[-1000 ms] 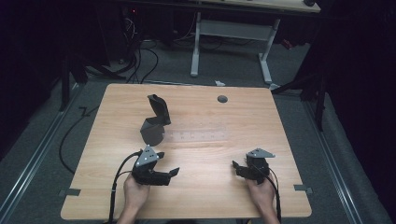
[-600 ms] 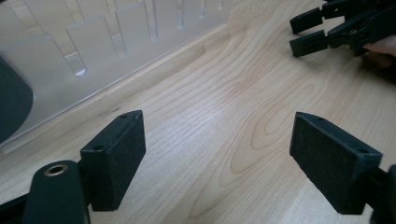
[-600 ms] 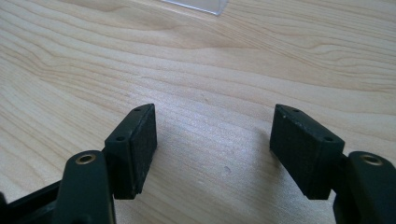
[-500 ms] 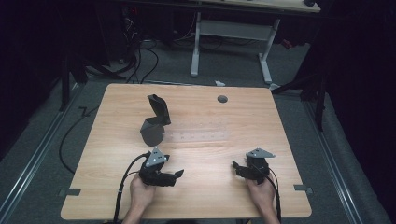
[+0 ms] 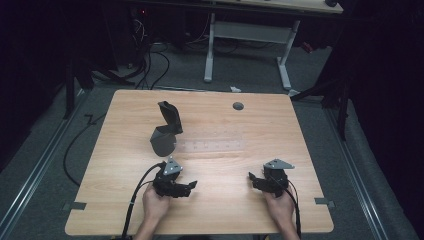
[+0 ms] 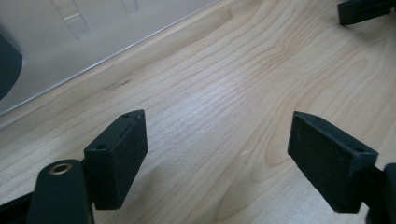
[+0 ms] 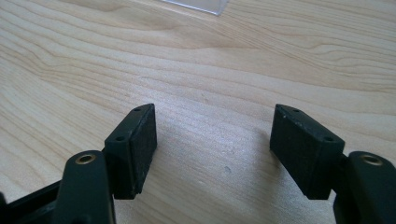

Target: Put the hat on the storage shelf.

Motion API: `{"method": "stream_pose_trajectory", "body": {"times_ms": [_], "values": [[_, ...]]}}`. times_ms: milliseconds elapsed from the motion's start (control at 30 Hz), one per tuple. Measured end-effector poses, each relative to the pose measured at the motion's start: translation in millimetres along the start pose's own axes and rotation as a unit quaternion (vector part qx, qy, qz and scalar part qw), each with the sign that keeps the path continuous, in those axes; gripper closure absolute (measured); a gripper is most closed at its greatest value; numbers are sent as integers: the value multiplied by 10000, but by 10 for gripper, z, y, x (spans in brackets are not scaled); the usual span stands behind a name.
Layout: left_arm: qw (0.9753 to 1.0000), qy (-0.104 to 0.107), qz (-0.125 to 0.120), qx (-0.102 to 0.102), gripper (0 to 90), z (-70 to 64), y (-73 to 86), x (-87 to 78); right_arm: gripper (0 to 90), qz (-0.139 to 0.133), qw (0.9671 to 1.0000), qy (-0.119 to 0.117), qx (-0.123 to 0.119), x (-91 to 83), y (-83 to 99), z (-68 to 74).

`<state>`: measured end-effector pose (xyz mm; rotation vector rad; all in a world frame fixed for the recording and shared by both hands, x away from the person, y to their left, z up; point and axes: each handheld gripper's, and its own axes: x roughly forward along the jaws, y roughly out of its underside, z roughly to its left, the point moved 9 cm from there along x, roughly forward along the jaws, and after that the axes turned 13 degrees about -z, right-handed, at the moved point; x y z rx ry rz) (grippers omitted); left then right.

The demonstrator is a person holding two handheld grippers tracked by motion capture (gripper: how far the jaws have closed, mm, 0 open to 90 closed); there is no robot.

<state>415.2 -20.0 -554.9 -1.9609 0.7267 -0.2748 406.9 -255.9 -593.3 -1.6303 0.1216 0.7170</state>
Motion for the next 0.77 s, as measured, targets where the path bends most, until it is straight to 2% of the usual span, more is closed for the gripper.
{"method": "stream_pose_trajectory", "body": {"times_ms": [233, 367, 433, 767], "values": [[9997, -185, -30, 185, 204, 101, 52, 77, 321, 0, 10000, 0, -1, 0, 0, 0], [9988, -285, 93, 377, 197, 145, 140, 105, 322, 0, 10000, 0, -1, 0, 0, 0], [9985, -267, 96, 473, 178, 145, 177, 106, 321, 0, 10000, 0, -2, 0, 0, 0], [9981, -393, 62, 476, 147, 168, 175, 113, 321, 0, 10000, 0, 0, 0, 0, 0]]}}
